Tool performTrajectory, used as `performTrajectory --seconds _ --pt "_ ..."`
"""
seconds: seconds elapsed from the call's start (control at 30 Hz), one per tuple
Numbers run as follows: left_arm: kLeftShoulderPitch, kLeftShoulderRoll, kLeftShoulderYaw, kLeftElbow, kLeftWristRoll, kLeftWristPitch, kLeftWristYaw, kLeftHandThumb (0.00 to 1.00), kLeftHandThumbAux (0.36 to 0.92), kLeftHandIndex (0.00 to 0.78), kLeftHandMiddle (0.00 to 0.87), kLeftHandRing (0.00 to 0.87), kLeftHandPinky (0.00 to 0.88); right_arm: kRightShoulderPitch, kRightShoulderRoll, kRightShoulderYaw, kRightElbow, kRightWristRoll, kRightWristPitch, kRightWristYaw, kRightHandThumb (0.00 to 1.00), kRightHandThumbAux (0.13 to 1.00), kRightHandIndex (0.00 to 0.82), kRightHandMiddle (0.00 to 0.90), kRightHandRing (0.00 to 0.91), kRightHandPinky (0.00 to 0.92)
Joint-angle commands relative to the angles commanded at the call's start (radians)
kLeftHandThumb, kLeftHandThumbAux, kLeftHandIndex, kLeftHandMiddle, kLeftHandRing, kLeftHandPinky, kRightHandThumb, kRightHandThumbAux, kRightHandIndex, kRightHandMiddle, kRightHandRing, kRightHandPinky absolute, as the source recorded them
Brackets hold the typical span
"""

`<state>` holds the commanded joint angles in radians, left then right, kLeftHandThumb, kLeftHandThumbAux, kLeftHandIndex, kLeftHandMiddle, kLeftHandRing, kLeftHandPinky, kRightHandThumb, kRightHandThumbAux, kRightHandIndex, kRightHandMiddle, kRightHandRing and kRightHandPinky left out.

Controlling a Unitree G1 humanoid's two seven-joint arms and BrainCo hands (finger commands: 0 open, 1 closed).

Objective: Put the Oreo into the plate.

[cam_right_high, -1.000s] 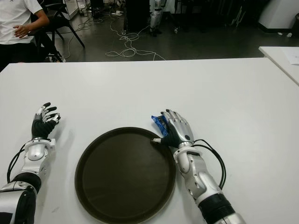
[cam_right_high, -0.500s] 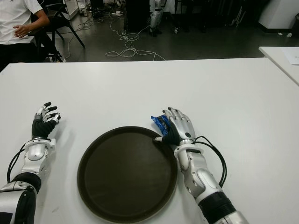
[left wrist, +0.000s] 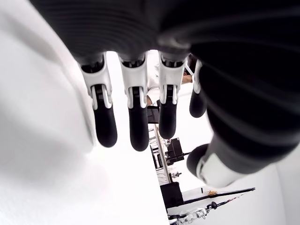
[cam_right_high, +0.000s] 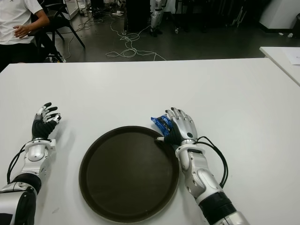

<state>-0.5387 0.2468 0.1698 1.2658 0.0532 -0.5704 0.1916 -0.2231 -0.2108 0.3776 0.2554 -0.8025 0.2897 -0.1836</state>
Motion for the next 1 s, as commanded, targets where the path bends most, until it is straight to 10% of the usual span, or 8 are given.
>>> performTrajectory --seconds 0.57,1.0 --pt "-0.002 -0.002 0.006 0.001 -0.007 0.002 -0.004 0.298 0.726 0.155 0.231 0.260 0.311 -0.014 0.010 -0.029 0.039 0.067 -0.093 -0.041 0.021 0.664 0.000 0.000 0.000 0.026" --pt "-0.002 -0.003 0.002 0.002 -0.002 0.003 0.007 0.277 0.755 0.145 0.220 0.244 0.282 0.001 -0.003 -0.098 0.098 0.377 -0.464 0.097 0.001 0.573 0.000 0.000 0.000 0.007"
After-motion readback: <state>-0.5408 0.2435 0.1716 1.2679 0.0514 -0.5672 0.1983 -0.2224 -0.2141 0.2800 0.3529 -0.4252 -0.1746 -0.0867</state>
